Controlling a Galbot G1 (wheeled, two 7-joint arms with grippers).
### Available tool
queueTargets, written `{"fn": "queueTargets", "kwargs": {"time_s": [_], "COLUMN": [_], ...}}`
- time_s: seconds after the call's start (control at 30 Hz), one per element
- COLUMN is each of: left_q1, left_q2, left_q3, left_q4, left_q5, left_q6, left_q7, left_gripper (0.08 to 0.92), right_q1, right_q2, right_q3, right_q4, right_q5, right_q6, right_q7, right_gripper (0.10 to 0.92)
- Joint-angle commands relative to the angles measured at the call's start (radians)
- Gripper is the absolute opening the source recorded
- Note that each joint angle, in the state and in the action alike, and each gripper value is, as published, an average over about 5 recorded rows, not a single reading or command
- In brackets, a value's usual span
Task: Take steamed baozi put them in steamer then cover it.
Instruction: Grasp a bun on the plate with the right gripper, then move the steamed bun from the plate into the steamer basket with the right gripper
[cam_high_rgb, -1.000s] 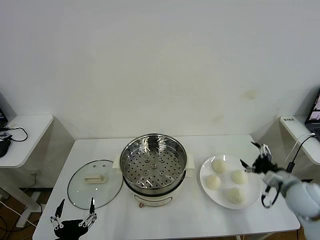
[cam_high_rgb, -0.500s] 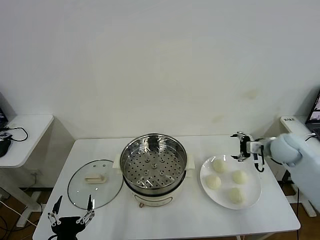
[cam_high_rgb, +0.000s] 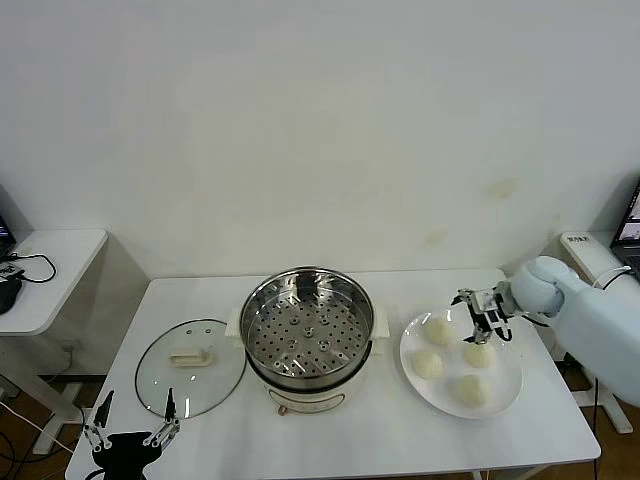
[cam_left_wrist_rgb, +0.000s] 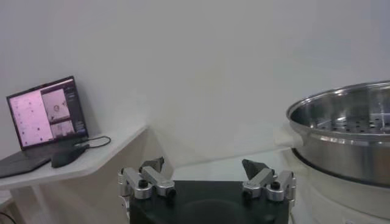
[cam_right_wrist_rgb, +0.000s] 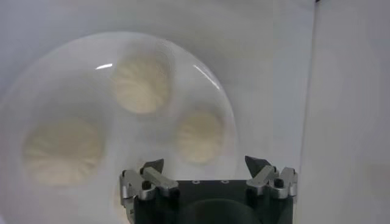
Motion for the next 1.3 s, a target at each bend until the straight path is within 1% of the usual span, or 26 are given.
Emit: {"fn": "queueTargets", "kwargs": {"time_s": [0.03,0.27,0.57,0.9,1.07,1.17,1.3], "left_q1": [0.0,-0.003,-0.005,-0.002,0.003,0.006,0.006], "left_q2": [0.003,0.005,0.005,0.007,0.008,0.01,0.011], "left_q3": [-0.018,-0.027,-0.028,-0.027,-0.024,-0.02,-0.019], "left_q4": [0.001,0.0,0.001,-0.004,-0.011,-0.018,-0.02], "left_q5": [0.001,0.002,0.002,0.003,0.0,-0.002,-0.002], "left_q6": [0.0,0.0,0.0,-0.001,-0.001,0.001,0.001], "left_q7": [0.001,0.001,-0.002,-0.005,-0.007,-0.006,-0.006], "left_gripper": [0.823,0.823,0.823,0.823,0.823,0.823,0.823], "right_q1": [0.044,0.031,0.019,0.021,0.026,0.038,0.09], "right_q2": [0.105,0.172,0.192,0.201,0.194,0.171,0.106], "right_q3": [-0.092,-0.078,-0.068,-0.069,-0.072,-0.079,-0.118], "right_q4": [-0.117,-0.202,-0.228,-0.23,-0.216,-0.178,-0.08], "right_q5": [-0.024,-0.061,-0.096,-0.097,-0.092,-0.073,-0.012], "right_q6": [0.009,0.011,0.002,-0.01,-0.012,-0.018,-0.038], "right_q7": [0.0,0.03,0.037,0.052,0.05,0.043,0.02], "right_gripper": [0.823,0.823,0.812,0.7,0.627,0.602,0.601]}}
